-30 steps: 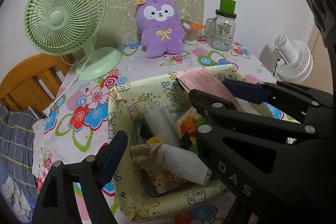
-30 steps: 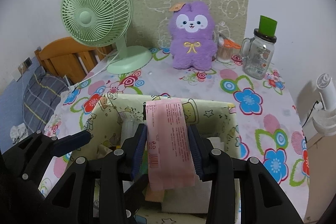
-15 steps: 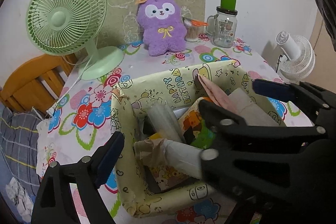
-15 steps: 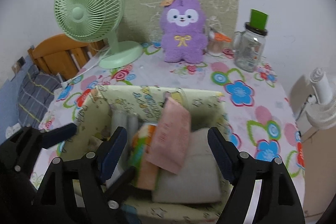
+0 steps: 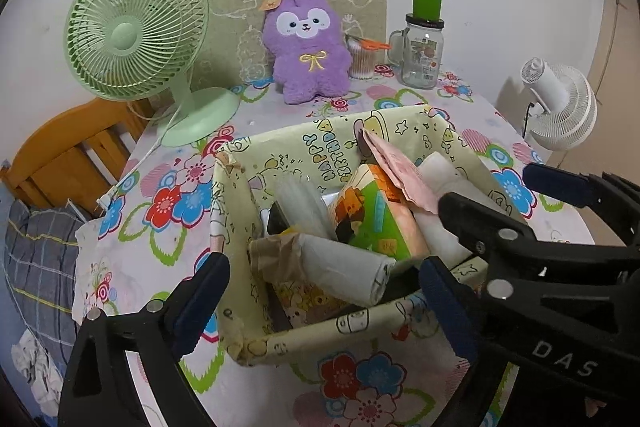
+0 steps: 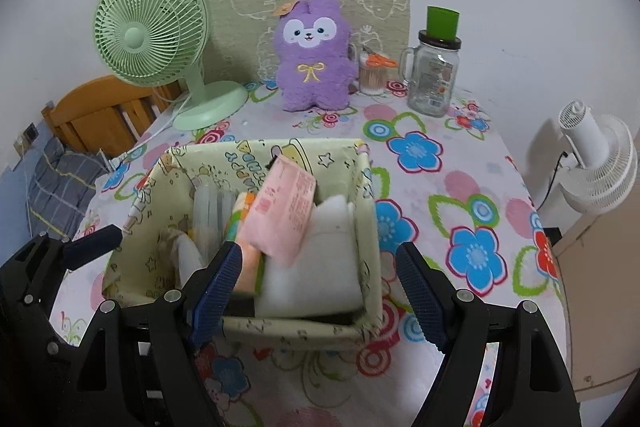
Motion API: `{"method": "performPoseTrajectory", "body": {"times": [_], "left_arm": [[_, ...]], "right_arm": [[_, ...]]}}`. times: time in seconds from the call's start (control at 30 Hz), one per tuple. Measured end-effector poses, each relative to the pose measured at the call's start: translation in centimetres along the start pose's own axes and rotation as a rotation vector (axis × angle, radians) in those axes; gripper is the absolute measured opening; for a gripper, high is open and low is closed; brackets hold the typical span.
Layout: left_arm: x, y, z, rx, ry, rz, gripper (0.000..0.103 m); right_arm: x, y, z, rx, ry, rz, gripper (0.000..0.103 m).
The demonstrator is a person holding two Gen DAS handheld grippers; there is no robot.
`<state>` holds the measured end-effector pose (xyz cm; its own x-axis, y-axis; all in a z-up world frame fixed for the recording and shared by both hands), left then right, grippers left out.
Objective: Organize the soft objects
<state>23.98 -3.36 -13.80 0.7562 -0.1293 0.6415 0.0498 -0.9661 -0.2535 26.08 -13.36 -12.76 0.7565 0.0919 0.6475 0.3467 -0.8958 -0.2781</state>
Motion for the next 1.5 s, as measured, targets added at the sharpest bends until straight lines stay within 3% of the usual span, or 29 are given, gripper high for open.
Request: {"method": "performPoseTrajectory", "body": {"times": [1.1, 1.5], "left_arm": [[-3.7, -1.8, -7.3, 0.011, 0.073, -0.052, 0.103], [-4.3, -2.3, -9.7, -0.002, 0.113, -0.058, 0.103]], "right_arm": [[-3.7, -2.2, -7.6, -0.039, 0.099, -0.025, 0.081], [-4.6, -2.1, -10.9, -0.094, 0.145, -0.014, 0.084]]}}
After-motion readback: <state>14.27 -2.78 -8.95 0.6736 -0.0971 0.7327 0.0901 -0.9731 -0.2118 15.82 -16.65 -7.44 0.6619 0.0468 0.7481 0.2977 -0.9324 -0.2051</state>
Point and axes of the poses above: each gripper's, at about its wrist camera, not at the fingertips, and z roughly the way its jaws point, y to its right, x to its top, the point moved 9 cm from there along z, roughly the way its jaws point, and after that the axes turned 15 degrees about x, right-handed, at the moved point
